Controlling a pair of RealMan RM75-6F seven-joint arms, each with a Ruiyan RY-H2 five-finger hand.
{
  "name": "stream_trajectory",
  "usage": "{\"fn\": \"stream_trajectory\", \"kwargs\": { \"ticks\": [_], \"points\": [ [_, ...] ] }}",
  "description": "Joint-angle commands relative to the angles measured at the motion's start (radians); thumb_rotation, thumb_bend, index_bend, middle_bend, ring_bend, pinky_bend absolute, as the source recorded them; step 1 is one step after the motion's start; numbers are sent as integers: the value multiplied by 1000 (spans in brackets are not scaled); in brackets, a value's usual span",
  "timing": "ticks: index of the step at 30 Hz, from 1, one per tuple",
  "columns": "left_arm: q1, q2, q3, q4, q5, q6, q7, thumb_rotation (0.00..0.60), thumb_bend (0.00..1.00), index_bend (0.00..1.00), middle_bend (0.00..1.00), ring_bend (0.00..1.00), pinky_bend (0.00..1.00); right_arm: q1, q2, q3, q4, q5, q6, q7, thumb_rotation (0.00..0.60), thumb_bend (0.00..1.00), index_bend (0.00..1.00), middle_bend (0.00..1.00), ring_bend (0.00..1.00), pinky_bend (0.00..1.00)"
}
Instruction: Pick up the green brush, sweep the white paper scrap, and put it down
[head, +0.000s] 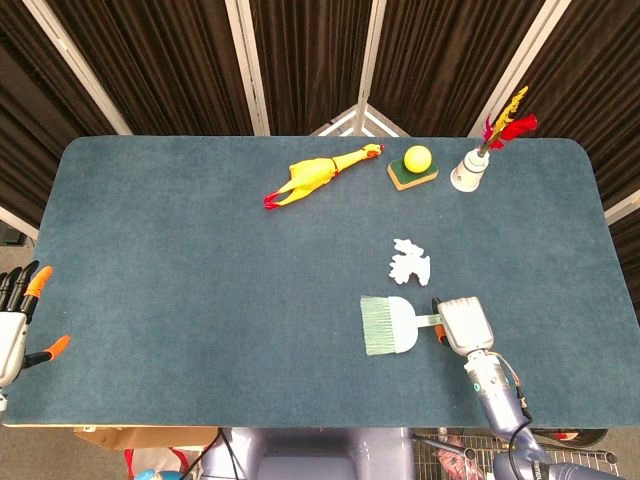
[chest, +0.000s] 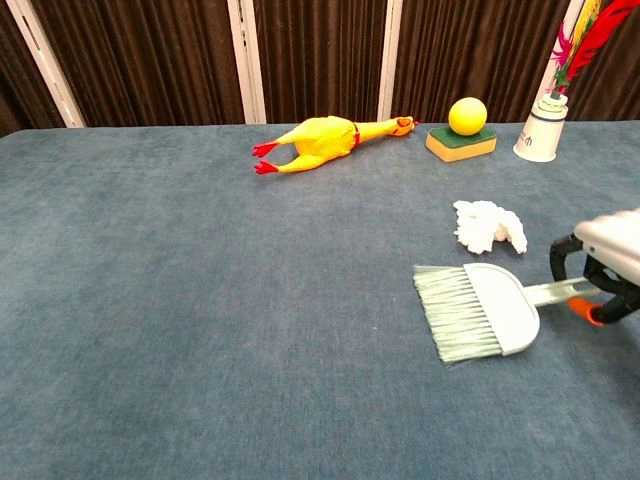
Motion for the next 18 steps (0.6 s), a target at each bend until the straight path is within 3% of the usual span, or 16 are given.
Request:
{"fn": "stream_trajectory", "kwargs": {
  "ticks": [1, 10, 18],
  "points": [
    [-1, 1, 1, 0, 1, -2, 0, 600, 9, 0, 0, 0, 0, 26, 29, 28, -53, 2, 6, -48, 600, 512, 763, 920, 977, 806],
    [-3, 8, -1, -5, -9, -11, -13, 600, 10, 0, 0, 0, 0, 105, 18, 96, -123, 108, -25, -186, 600, 520, 768, 920, 977, 806],
    [-3, 16, -1, -11, -12, -16, -31, 600, 9, 0, 0, 0, 0, 199, -46, 150, -52, 199, -54, -292, 600, 521, 778, 920, 977, 806]
  ]
}}
